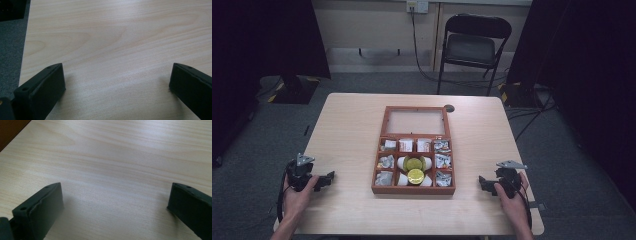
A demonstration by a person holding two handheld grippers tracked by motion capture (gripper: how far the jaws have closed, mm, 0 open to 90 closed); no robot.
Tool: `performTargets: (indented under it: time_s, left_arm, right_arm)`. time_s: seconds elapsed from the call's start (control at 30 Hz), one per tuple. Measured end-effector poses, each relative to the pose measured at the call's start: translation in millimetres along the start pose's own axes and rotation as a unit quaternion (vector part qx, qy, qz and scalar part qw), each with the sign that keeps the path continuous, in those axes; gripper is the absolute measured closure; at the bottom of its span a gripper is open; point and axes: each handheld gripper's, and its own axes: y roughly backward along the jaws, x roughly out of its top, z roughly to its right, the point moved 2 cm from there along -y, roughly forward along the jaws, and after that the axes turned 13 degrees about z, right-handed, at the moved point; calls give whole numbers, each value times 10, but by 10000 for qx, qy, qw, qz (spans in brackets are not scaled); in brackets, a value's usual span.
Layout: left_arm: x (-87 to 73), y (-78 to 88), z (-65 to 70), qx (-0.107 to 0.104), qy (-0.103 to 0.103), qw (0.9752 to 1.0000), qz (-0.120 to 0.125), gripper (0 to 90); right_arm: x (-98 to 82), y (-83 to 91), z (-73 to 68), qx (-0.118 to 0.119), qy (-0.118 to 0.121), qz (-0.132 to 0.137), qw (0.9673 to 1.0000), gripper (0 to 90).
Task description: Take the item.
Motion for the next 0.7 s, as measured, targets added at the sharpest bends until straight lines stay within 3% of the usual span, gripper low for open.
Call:
performTargets:
  time_s: [0.3, 0.5, 0.53, 0.57, 0.7]
  left_arm:
    - [-5, 17, -9, -35, -20, 10000, 9, 17]
    - [38, 72, -8, 2, -127, 9999, 79, 202]
    - [45, 87, -4, 84, -217, 9997, 101, 154]
    - [59, 108, -7, 171, -233, 9994, 206, 171]
    - [60, 121, -1, 89, -195, 9996, 188, 178]
  right_arm:
    - [-4, 8, -6, -21, -21, 0, 10000, 0]
    - [-4, 8, -6, -22, -21, 0, 10000, 0]
    - [-4, 8, -6, -24, -23, 1, 10000, 0]
    - [-4, 8, -6, -24, -23, 1, 10000, 0]
    - [-4, 8, -6, -23, -23, 1, 10000, 0]
